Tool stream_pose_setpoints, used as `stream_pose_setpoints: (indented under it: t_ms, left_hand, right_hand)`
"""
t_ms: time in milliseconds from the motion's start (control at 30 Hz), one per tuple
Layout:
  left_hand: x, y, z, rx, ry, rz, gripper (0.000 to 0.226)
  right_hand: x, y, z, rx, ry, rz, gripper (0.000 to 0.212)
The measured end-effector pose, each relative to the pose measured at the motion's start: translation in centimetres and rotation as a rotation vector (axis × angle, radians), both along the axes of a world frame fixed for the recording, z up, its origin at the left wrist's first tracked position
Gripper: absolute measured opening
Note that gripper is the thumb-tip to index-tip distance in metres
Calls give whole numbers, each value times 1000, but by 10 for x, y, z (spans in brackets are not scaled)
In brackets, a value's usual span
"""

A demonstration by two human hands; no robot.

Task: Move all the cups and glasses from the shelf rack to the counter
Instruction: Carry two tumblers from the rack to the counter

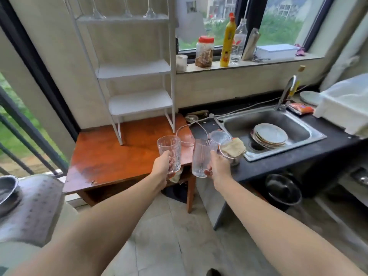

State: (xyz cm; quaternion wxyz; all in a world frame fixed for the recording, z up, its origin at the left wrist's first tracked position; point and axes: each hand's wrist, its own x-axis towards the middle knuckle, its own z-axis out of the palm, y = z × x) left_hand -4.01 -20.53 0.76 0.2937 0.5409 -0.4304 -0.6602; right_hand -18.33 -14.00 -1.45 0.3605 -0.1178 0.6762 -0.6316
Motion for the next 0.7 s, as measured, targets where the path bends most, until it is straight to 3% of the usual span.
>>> stream_pose_setpoints:
  t_ms: [400,700]
  left_hand:
    - [-62,146,-66,223,-131,-464,42]
    - [-132,307,-76,213,-171,-802,41]
  right_hand:
    - [-23,205,-63,157,-128,-460,36]
    - [-51,383,-74,138,-217,-795,31]
